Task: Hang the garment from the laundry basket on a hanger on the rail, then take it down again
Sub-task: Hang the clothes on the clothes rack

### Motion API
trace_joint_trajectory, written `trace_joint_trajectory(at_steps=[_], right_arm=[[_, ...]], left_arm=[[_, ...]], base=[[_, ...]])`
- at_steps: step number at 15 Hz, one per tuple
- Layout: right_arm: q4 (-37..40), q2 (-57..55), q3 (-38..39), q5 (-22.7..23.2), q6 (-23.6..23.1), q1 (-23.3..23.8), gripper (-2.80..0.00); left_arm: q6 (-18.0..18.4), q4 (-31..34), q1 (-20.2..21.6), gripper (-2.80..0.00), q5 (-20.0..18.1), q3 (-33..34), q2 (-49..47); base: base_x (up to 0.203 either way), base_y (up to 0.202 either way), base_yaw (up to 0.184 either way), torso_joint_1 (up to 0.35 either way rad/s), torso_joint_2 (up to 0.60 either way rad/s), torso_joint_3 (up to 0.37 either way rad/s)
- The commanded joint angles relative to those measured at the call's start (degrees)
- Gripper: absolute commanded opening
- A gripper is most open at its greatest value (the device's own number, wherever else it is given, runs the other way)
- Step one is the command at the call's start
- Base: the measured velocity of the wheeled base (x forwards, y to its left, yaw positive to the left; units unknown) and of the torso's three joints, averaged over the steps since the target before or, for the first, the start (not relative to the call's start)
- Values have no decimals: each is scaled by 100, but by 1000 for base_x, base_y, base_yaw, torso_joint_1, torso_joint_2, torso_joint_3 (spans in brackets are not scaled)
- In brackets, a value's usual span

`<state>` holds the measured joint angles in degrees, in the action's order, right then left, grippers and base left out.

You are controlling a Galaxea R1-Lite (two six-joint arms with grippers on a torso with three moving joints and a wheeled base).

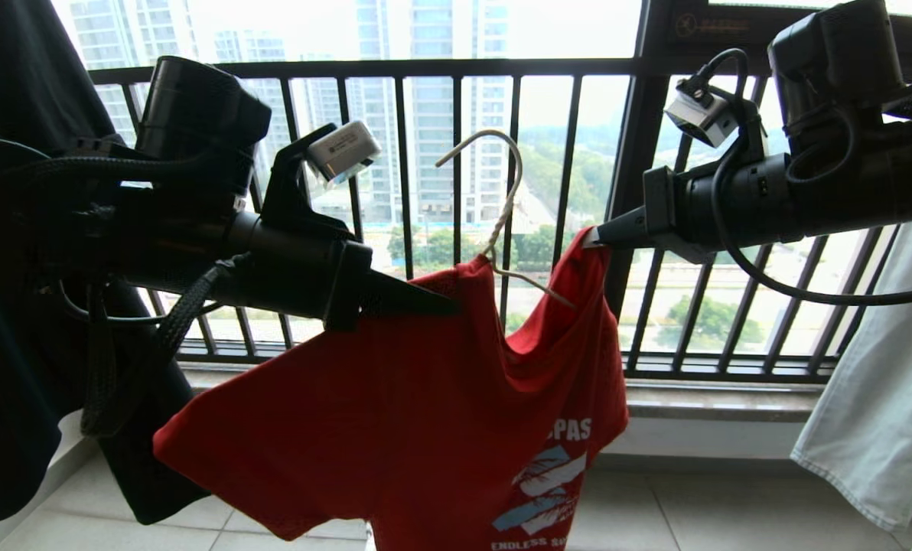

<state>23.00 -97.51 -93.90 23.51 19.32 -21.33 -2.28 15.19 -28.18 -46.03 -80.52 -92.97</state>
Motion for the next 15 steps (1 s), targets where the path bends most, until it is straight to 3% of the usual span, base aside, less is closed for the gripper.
trace_joint_trajectory(at_steps=[1,6,10,12,15], right_arm=[[60,76,-23,-46,-167,-22,-280],[125,308,-28,-423,-171,-548,-280],[72,345,-37,-659,-165,-959,-280],[-22,307,-40,-1196,-174,-1210,-280],[-172,215,-338,-1282,-168,-1350,-280]], left_arm=[[-1,5,-122,-280,-20,28,-95],[-41,-302,-135,-280,363,26,-459],[-238,-438,-135,-280,366,54,-468],[-542,-1125,-143,-280,366,310,-437],[-1182,-2728,-178,-280,408,926,-399]], base=[[0,0,0,0,0,0],[0,0,0,0,0,0],[0,0,0,0,0,0],[0,0,0,0,0,0],[0,0,0,0,0,0]])
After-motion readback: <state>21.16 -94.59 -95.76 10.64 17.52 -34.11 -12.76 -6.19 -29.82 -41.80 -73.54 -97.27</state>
